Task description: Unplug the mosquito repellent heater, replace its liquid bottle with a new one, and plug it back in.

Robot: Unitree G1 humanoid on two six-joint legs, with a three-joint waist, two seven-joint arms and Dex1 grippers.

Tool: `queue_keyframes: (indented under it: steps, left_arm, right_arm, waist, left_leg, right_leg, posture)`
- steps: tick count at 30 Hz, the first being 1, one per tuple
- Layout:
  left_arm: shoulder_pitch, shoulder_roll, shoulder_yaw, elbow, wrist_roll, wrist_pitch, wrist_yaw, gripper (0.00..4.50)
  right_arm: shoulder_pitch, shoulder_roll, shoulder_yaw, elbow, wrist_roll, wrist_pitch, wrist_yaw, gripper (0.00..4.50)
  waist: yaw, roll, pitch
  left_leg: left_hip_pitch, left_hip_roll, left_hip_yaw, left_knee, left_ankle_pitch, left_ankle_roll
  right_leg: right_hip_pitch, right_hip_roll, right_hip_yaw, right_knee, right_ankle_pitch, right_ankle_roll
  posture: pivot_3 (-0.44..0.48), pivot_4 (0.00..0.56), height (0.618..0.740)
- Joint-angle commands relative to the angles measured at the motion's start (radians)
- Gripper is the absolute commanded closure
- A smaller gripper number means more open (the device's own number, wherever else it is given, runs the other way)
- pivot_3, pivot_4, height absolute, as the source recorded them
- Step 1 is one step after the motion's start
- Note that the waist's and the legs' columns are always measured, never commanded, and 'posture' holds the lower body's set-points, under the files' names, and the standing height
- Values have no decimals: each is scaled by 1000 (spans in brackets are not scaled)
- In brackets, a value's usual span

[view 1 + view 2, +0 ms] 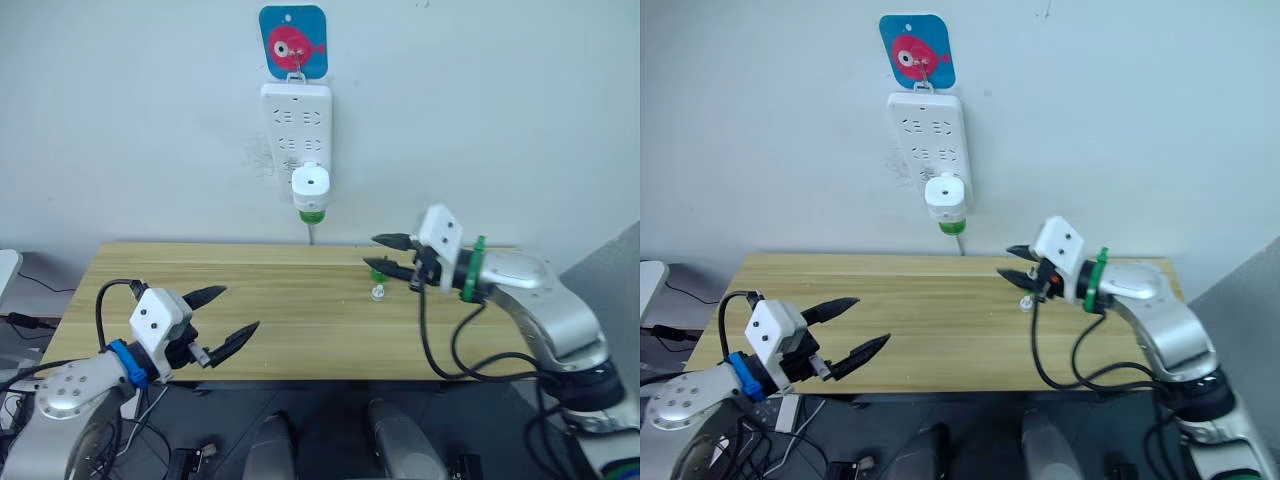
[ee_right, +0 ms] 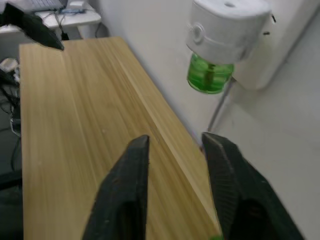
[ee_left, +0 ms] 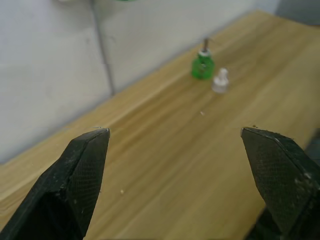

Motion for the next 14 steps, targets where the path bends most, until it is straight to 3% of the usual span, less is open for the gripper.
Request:
queue_keyframes:
  steps: [1,3,5,14]
  left_arm:
    - [1,60,63,66,27,-63,-70,0]
    - [-13,87,67,94,36,-47,-75,0]
    - [-36,120,56,113,72,-13,-52,0]
    - [-76,120,35,127,117,3,-26,0]
  right_arm:
    - [57,-122,-88,-25,16,-77,123,1433]
    - [88,-178,-116,-4,20,-98,158,563]
    - [120,-218,-152,6,41,-118,203,29]
    - [164,-230,-206,61,53,-173,232,29]
  waist:
    - [1,-2,-4]
    - [1,-3,-9]
    - [0,-5,-18]
    - [-2,-9,-33]
  left_leg:
    - [0,0,0,0,0,0]
    - [0,0,1,1,0,0]
    - [0,0,1,1,0,0]
    - [3,0,1,6,0,0]
  right_leg:
    - [0,0,0,0,0,0]
    - [0,0,0,0,0,0]
    - [0,-1,0,0,0,0]
    - [5,-1,0,0,1,0]
  posture:
    - [-64,111,733]
    - [-56,97,733]
    - [-53,90,733]
    - [-46,81,733]
